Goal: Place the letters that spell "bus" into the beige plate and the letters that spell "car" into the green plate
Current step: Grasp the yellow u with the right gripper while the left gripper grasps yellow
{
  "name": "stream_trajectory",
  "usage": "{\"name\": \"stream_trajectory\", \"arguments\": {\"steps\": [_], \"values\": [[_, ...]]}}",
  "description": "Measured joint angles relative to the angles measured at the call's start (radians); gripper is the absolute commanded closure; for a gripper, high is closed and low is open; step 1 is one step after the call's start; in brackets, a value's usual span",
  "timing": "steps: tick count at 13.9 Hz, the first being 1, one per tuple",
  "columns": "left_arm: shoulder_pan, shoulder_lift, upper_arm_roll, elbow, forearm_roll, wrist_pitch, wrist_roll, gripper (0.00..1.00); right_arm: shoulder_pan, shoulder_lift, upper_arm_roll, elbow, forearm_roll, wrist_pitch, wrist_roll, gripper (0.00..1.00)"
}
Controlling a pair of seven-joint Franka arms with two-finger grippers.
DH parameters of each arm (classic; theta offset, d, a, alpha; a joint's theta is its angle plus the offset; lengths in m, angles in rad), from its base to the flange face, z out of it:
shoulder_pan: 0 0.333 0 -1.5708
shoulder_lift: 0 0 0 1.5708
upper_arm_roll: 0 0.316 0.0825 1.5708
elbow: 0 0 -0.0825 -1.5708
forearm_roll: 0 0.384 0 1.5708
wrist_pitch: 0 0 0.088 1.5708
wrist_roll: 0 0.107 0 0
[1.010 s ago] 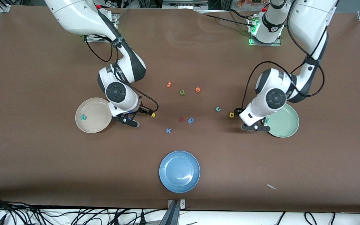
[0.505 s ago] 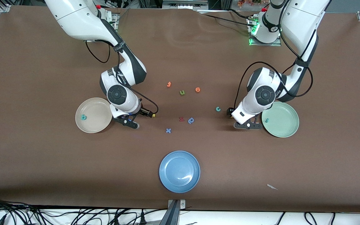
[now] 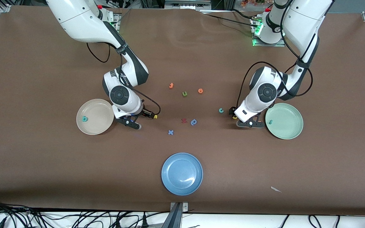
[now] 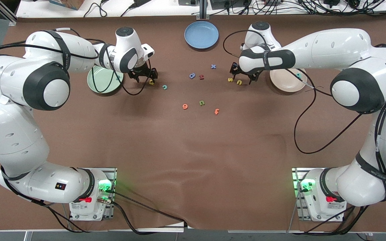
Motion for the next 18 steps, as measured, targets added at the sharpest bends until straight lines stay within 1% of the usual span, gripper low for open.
{"name": "stream_trajectory", "arguments": {"steps": [2,6,7,8,9,11,14,15,17,18], "values": [[-0.010,0.000,-0.001,0.000,0.000,0.000,-0.006,0.08,0.002,0.001,0.000,-0.008,0.000,0.006,0.000,0.20],[-0.033,0.002,-0.001,-0.005,0.001,0.000,-0.010,0.08,0.002,0.001,0.000,-0.011,0.000,0.007,0.000,0.25],[-0.038,0.003,-0.001,-0.006,0.001,0.003,-0.010,0.11,0.003,0.001,0.000,-0.011,0.000,0.007,0.000,0.28],[-0.041,0.005,-0.001,-0.007,0.001,0.013,-0.011,0.14,0.004,0.001,0.001,-0.011,-0.001,0.007,0.000,0.30],[-0.043,0.008,-0.001,-0.008,0.001,0.021,-0.011,0.24,0.006,0.001,0.001,-0.011,-0.001,0.008,0.000,0.34],[-0.044,0.014,-0.001,-0.008,0.003,0.028,-0.011,0.38,0.009,0.001,0.001,-0.011,-0.001,0.008,0.001,0.36],[-0.044,0.018,-0.001,-0.008,0.021,0.032,-0.011,0.39,0.010,0.002,0.001,-0.012,-0.001,0.011,0.001,0.38],[-0.044,0.018,-0.001,-0.008,0.021,0.033,-0.011,0.43,0.010,0.003,0.001,-0.012,-0.001,0.016,0.001,0.38],[-0.044,0.018,0.000,-0.008,0.022,0.033,-0.011,0.57,0.012,0.005,0.001,-0.013,-0.007,0.023,0.001,0.50],[-0.043,0.016,0.001,-0.008,0.022,0.033,-0.011,0.60,0.014,0.006,0.001,-0.013,-0.016,0.024,0.001,0.52]]}}
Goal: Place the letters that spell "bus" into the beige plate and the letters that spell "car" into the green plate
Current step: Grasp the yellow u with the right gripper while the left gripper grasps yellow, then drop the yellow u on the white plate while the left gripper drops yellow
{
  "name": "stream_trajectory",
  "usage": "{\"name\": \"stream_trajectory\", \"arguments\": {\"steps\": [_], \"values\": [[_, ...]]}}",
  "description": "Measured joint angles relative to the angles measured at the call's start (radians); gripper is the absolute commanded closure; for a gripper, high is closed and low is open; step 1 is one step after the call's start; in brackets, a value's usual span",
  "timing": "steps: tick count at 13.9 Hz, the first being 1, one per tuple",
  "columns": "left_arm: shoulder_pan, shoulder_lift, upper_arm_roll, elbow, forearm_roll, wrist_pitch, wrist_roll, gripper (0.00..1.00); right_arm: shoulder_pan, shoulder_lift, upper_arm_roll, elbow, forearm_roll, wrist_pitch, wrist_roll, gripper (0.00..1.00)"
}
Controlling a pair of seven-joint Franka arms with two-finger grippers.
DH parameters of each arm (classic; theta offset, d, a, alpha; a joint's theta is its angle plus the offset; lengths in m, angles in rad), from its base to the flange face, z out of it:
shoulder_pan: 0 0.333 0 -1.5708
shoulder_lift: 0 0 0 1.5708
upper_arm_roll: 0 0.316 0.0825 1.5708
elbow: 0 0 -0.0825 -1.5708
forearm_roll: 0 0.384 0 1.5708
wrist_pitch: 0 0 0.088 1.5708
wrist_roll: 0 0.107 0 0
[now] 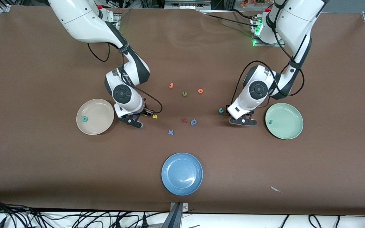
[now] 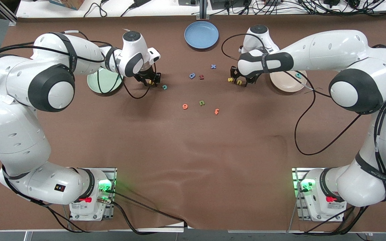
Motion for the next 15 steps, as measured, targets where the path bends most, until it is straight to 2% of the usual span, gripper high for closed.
{"name": "stream_trajectory", "arguments": {"steps": [2,7,12,15], "values": [[0.000,-0.001,0.001,0.000,0.001,0.000,0.000,0.72,0.002,0.000,0.002,0.001,-0.008,0.006,0.000,0.54],[0.000,-0.004,0.002,0.000,0.004,0.000,0.000,0.84,0.003,-0.001,0.003,0.002,-0.009,0.010,0.000,0.80],[0.006,-0.007,0.005,0.005,0.004,0.000,0.017,0.86,0.003,-0.003,0.000,0.002,-0.009,0.010,0.000,0.80],[0.066,-0.033,0.022,0.009,0.005,-0.018,0.132,0.86,0.002,-0.014,-0.019,0.013,-0.015,-0.017,-0.001,0.80]]}}
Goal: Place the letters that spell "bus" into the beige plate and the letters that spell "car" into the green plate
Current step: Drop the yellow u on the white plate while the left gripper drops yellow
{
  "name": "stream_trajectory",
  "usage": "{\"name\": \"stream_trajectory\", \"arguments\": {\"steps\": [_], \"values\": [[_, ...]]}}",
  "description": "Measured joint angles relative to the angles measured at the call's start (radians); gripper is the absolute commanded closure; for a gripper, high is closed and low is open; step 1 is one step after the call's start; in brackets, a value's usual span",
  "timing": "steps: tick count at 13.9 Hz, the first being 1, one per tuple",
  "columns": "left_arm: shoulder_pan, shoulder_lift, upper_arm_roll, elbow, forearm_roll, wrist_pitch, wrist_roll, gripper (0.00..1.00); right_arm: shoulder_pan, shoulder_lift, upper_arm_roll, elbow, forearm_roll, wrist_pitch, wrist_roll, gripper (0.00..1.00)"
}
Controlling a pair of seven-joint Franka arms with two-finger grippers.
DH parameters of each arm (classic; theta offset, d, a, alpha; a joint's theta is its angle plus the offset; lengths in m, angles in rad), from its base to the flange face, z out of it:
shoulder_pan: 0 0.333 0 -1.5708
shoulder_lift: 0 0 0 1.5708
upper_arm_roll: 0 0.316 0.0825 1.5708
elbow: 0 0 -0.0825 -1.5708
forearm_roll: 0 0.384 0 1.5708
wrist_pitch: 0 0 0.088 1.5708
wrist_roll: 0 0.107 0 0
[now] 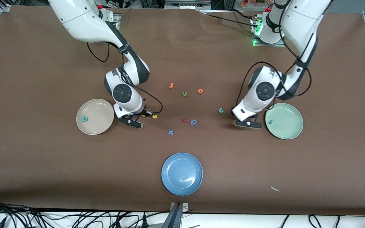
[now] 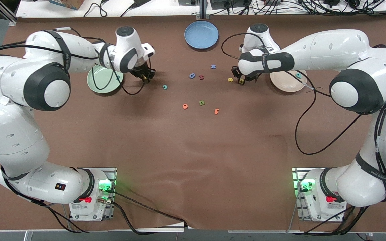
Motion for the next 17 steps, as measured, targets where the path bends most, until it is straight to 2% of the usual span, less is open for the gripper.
{"name": "stream_trajectory", "arguments": {"steps": [5,8,10,13,14,15,16,17], "values": [[0.146,-0.054,0.012,0.000,0.001,-0.083,0.187,0.86,-0.002,-0.076,-0.079,0.038,-0.014,-0.174,-0.146,0.80],[0.165,-0.089,0.012,0.000,0.051,-0.153,0.201,0.84,-0.005,-0.118,-0.173,0.035,-0.015,-0.286,-0.337,0.80],[0.185,-0.101,0.013,-0.001,0.075,-0.176,0.239,0.82,-0.008,-0.128,-0.252,0.018,-0.014,-0.314,-0.484,0.80],[0.218,-0.099,0.015,-0.009,0.076,-0.177,0.293,0.65,-0.019,-0.128,-0.331,-0.048,-0.003,-0.289,-0.641,0.77],[0.225,-0.096,0.015,-0.012,0.076,-0.176,0.304,0.59,-0.020,-0.128,-0.342,-0.072,0.000,-0.266,-0.663,0.64],[0.228,-0.093,0.015,-0.014,0.076,-0.175,0.312,0.52,-0.020,-0.128,-0.346,-0.089,0.000,-0.248,-0.674,0.25],[0.229,-0.090,0.015,-0.014,0.076,-0.173,0.315,0.37,-0.018,-0.128,-0.346,-0.099,0.001,-0.238,-0.677,0.00],[0.229,-0.088,0.014,-0.014,0.076,-0.173,0.315,0.32,-0.016,-0.128,-0.345,-0.101,0.001,-0.234,-0.677,0.00]]}}
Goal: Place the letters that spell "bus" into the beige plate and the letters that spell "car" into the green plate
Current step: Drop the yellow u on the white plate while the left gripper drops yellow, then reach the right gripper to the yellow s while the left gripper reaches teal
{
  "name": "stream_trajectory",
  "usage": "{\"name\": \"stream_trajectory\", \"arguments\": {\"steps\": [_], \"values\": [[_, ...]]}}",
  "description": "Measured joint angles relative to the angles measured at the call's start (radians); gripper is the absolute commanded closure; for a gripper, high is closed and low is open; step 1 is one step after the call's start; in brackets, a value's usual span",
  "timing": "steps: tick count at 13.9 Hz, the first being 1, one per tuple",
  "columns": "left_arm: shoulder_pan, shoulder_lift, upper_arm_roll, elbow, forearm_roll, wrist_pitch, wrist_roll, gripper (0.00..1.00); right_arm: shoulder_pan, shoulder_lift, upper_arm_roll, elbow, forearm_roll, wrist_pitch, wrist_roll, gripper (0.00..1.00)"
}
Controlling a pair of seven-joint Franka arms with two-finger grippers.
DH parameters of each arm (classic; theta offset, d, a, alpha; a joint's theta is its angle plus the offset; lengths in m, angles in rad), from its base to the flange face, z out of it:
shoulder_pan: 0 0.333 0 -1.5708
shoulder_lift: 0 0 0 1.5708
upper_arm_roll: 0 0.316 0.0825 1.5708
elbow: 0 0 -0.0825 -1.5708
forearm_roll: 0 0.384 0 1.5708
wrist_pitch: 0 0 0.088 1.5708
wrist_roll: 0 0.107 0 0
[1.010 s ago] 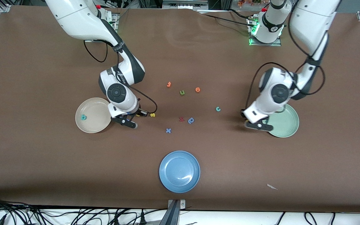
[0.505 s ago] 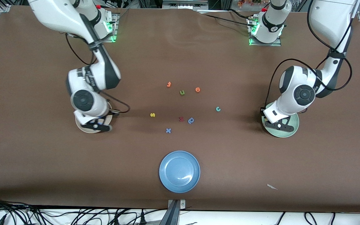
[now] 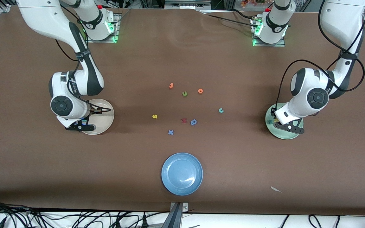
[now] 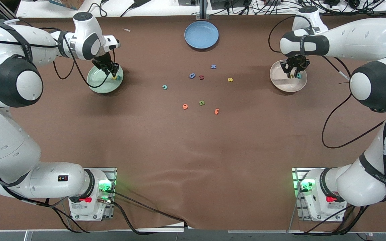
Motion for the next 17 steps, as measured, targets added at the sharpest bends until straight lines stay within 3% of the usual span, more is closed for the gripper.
{"name": "stream_trajectory", "arguments": {"steps": [5,10,13,17], "values": [[-0.002,0.001,-0.003,0.000,0.000,0.005,-0.001,0.21,0.007,-0.010,0.015,0.038,0.018,0.002,0.025,0.01],[-0.042,-0.001,-0.021,0.009,-0.084,0.016,-0.003,0.19,0.031,-0.021,0.160,0.152,0.024,-0.007,0.204,0.01],[-0.102,-0.018,-0.030,0.032,-0.161,0.016,-0.038,0.19,0.045,0.003,0.225,0.171,0.025,0.093,0.232,0.01],[-0.201,-0.028,-0.042,0.037,-0.203,0.014,-0.285,0.19,0.051,0.102,0.288,0.173,0.026,0.276,0.239,0.01]]}}
